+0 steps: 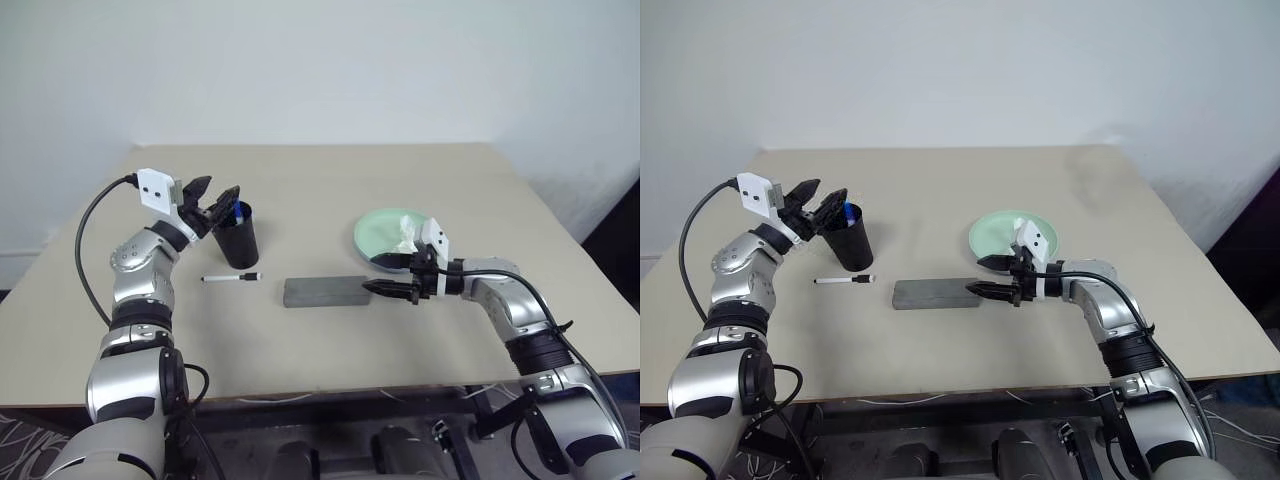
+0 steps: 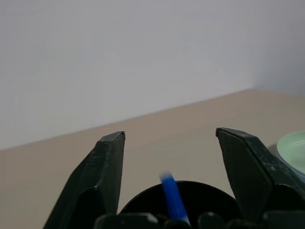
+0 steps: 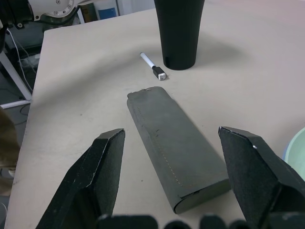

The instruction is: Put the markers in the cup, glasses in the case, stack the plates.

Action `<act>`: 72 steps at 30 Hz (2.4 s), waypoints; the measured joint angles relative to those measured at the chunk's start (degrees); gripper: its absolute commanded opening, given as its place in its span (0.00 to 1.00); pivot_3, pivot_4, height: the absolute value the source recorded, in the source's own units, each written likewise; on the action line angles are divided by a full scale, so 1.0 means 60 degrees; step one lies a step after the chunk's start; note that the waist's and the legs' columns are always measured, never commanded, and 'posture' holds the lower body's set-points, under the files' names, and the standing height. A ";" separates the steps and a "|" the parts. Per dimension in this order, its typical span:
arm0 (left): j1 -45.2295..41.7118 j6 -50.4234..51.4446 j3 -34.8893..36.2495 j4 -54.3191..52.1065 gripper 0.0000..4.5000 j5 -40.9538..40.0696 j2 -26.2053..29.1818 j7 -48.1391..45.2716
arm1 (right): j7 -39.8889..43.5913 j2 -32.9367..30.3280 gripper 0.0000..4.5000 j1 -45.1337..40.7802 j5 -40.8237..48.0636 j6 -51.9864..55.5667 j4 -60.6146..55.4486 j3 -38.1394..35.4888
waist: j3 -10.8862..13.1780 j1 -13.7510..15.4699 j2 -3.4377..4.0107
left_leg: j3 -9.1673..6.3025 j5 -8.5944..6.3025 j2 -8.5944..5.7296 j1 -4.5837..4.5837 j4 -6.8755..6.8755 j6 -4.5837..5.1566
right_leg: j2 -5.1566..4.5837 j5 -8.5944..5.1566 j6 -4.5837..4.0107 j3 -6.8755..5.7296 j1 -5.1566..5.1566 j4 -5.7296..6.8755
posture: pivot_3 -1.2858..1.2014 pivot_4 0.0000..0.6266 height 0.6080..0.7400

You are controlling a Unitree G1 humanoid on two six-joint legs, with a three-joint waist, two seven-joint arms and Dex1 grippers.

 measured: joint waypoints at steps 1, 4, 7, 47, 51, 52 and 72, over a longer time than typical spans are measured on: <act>0.0000 0.0000 0.0000 0.0000 0.68 0.0000 0.0000 -0.0003 | 0.0000 0.0001 0.76 0.0000 -0.0001 -0.0011 0.0010 0.0000 | 0.0000 0.0000 0.0000 | 0.0000 0.0000 0.0000 0.0000 0.0000 0.0000 | 0.0000 0.0000 0.0000 0.0000 0.0000 0.0000 | 0.52 0.00 1.00; 0.0000 0.0000 -0.0001 -0.0006 0.68 0.0000 0.0000 -0.0064 | -0.0001 0.0002 0.76 0.0000 -0.0001 -0.0027 0.0024 0.0000 | 0.0000 0.0000 0.0000 | -0.0001 0.0000 0.0000 0.0001 -0.0002 0.0000 | 0.0000 0.0000 0.0000 0.0000 0.0000 0.0000 | 0.52 0.00 1.00; 0.0000 0.0134 -0.0007 -0.0207 0.68 -0.0051 0.0009 -0.0434 | -0.0001 0.0005 0.76 -0.0003 -0.0002 -0.0041 0.0027 0.0000 | 0.0000 0.0001 0.0000 | 0.0000 0.0000 0.0000 -0.0001 -0.0002 0.0000 | 0.0000 0.0000 0.0000 0.0000 0.0000 0.0000 | 0.52 0.00 1.00; -0.2527 -0.0105 -0.7293 0.0859 0.99 0.6255 0.1723 -0.5426 | -0.0162 0.0253 0.76 -0.0291 -0.0038 -0.0465 0.0586 0.0026 | 0.0006 -0.0053 0.0003 | 0.0006 0.0000 0.0001 -0.0012 -0.0019 0.0004 | 0.0006 -0.0007 0.0000 0.0016 -0.0017 -0.0005 | 0.52 0.00 1.00; -0.2664 -0.0273 -0.7334 0.1341 0.99 0.6587 0.1552 -0.5018 | -0.0164 0.0254 0.76 -0.0291 -0.0038 -0.0473 0.0582 0.0026 | 0.0006 -0.0056 0.0003 | 0.0007 0.0000 0.0001 -0.0011 -0.0019 0.0005 | 0.0006 -0.0007 0.0001 0.0017 -0.0017 -0.0004 | 0.52 0.00 1.00; -0.2669 -0.0280 -0.7334 0.1462 0.99 0.6668 0.1506 -0.5034 | -0.0165 0.0254 0.76 -0.0292 -0.0038 -0.0477 0.0584 0.0026 | 0.0006 -0.0057 0.0003 | 0.0007 0.0000 0.0001 -0.0011 -0.0019 0.0005 | 0.0006 -0.0007 0.0001 0.0017 -0.0017 -0.0004 | 0.52 0.00 1.00; -0.2669 -0.0118 -0.7323 0.2033 0.99 0.6847 0.0953 -0.5513 | -0.0209 0.0260 0.76 -0.0284 -0.0038 -0.0500 0.0584 0.0025 | 0.0005 -0.0066 0.0001 | 0.0007 0.0000 0.0001 -0.0010 -0.0019 0.0005 | 0.0006 -0.0007 0.0001 0.0018 -0.0015 -0.0003 | 0.52 0.00 1.00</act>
